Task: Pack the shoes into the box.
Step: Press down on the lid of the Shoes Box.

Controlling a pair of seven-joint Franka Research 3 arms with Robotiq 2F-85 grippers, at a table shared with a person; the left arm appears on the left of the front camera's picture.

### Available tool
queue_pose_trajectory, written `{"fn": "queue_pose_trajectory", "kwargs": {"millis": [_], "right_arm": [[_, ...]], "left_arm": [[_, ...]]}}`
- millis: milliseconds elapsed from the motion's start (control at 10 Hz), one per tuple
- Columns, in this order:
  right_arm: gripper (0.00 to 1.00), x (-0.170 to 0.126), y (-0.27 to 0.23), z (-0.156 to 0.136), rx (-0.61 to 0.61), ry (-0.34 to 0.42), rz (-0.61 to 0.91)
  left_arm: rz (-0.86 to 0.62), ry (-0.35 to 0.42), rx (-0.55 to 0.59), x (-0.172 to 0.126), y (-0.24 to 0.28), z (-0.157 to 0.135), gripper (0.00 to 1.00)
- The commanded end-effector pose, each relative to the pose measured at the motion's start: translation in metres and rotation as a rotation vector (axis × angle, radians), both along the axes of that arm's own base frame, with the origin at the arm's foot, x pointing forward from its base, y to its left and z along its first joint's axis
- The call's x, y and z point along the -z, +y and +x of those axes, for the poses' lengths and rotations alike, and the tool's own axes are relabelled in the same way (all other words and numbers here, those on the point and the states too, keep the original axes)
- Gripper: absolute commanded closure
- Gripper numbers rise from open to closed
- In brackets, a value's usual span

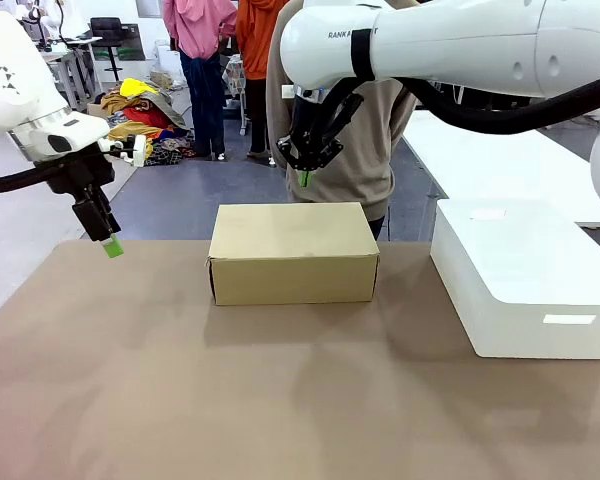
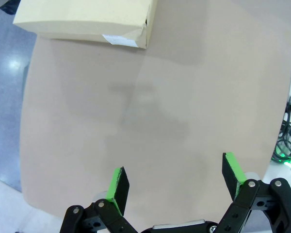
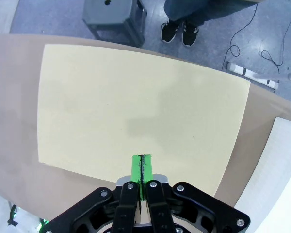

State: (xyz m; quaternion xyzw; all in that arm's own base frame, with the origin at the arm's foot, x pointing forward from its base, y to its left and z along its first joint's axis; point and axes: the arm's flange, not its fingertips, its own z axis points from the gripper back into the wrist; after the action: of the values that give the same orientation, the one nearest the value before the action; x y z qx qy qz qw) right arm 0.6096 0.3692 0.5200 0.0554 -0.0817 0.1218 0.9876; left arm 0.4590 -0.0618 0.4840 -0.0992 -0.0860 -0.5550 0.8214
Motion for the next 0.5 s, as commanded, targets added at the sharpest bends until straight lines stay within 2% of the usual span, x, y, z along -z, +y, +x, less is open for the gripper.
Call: {"fn": "queue_pose_trajectory", "kwargs": {"millis": [0, 100, 400], "right_arm": [[1.00, -0.010, -0.010, -0.016, -0.048, -0.005, -0.002], [0.96, -0.020, -0.024, -0.038, -0.091, 0.007, -0.023], [0.36, -0.032, -0.058, -0.092, -0.173, 0.040, -0.032]], "left_arm": [[-0.008, -0.002, -0.012, -0.001, 0.001, 0.001, 0.00], [-0.008, -0.002, -0.012, -0.001, 0.001, 0.001, 0.00], [-0.008, -0.002, -0.012, -0.001, 0.001, 0.001, 0.00]]}}
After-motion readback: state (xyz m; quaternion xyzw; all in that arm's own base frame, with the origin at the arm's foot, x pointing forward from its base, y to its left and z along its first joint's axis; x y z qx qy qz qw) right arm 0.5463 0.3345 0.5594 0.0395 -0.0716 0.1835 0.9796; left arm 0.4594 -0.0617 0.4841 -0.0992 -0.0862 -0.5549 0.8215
